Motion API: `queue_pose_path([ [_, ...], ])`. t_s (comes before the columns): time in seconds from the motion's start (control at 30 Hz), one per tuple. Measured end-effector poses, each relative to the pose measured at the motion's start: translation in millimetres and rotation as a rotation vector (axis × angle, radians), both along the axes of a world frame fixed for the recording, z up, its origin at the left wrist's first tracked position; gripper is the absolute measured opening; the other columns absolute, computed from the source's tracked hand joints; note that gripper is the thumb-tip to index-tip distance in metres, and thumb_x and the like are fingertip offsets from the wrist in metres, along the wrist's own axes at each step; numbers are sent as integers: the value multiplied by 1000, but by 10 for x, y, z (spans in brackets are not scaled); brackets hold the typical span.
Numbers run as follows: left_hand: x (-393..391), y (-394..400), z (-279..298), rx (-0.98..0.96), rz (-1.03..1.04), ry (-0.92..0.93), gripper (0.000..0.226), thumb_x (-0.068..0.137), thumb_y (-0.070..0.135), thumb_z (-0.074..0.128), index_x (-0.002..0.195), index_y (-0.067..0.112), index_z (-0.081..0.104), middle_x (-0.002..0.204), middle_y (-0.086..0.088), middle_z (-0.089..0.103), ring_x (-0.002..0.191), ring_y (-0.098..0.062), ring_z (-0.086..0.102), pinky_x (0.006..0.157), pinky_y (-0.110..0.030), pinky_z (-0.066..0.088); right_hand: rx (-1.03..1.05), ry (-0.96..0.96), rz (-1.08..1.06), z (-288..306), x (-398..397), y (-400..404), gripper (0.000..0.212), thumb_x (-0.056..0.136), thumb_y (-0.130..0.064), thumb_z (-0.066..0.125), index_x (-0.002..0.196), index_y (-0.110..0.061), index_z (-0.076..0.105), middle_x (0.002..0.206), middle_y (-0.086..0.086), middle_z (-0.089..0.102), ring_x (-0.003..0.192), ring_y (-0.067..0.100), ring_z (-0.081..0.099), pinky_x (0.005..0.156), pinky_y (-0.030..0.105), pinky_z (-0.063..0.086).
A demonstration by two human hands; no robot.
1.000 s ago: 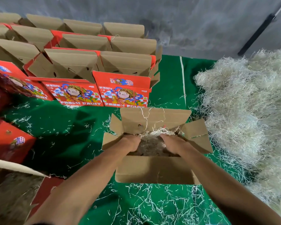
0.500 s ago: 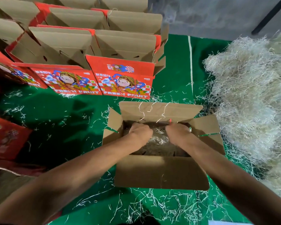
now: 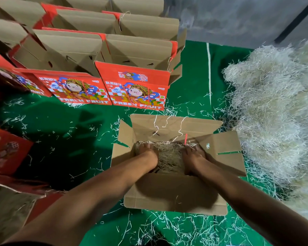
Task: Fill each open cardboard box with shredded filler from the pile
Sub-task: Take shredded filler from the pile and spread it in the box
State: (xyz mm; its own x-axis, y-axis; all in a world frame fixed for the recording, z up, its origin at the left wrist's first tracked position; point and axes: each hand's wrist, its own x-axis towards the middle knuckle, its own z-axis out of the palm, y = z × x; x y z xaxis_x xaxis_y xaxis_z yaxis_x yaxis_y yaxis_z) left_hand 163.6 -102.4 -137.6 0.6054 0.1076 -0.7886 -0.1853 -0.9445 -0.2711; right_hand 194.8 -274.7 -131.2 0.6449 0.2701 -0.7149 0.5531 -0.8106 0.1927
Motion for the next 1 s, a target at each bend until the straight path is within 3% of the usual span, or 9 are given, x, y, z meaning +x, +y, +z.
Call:
queue_pose_path([
  [0.1,-35,-56,88,-41,-23,-117,53,95,15,53,146,11,41,153,-11,36,139,-31,34,112,-48,30,77,-1,-14,119,87,12,48,91,-17,60,138,-10,49,140,14,54,127,29,55,109,46,42],
  [0.17,-20,-83,131,-94,-25,-164,34,91,14,58,125,10,61,132,-9,59,120,-29,55,93,-43,45,163,-112,10,225,168,37,30,90,-3,57,119,-9,64,120,12,66,109,30,65,91,42,54],
  [0.23,-10,-74,160,-54,1,-101,30,91,11,59,121,9,65,123,-8,64,111,-28,61,87,-39,52,196,-48,-65,217,159,14,30,91,0,54,118,-7,63,120,15,65,104,30,64,90,41,52],
  [0.3,-16,-2,157,-69,53,-29,32,97,8,51,127,5,61,131,-11,61,119,-29,58,98,-42,50,102,139,-142,171,74,23,31,96,-4,52,126,-5,60,129,16,61,99,27,60,91,37,50],
  [0.4,-7,107,99,-156,113,19,32,100,9,46,130,2,57,135,-15,58,121,-27,57,104,-38,46,-25,309,-160,11,15,57,41,97,-23,56,133,-4,58,140,18,55,118,33,59,101,41,49],
  [0.63,18,27,148,-146,137,-126,31,94,7,56,124,9,64,132,-9,61,121,-29,58,98,-40,49,137,187,-249,33,101,46,35,95,3,49,129,1,57,125,17,63,109,31,61,87,36,48],
  [0.7,4,26,124,-139,123,-91,35,96,5,51,130,6,60,136,-12,57,124,-31,54,102,-43,47,122,284,-227,4,14,114,36,98,-2,49,133,0,57,115,15,64,109,29,60,91,35,48],
  [0.83,29,79,154,-169,100,-90,34,95,2,49,128,1,60,133,-16,59,122,-32,57,102,-45,48,25,494,-123,-8,-76,215,40,103,-10,44,142,-6,53,145,11,53,128,30,54,108,40,42],
  [1.0,34,21,206,-242,150,-161,29,92,6,54,119,4,65,124,-15,65,110,-29,63,87,-34,52,351,339,-219,4,54,272,28,98,-20,54,120,-15,70,116,9,71,90,24,65,75,32,53],
])
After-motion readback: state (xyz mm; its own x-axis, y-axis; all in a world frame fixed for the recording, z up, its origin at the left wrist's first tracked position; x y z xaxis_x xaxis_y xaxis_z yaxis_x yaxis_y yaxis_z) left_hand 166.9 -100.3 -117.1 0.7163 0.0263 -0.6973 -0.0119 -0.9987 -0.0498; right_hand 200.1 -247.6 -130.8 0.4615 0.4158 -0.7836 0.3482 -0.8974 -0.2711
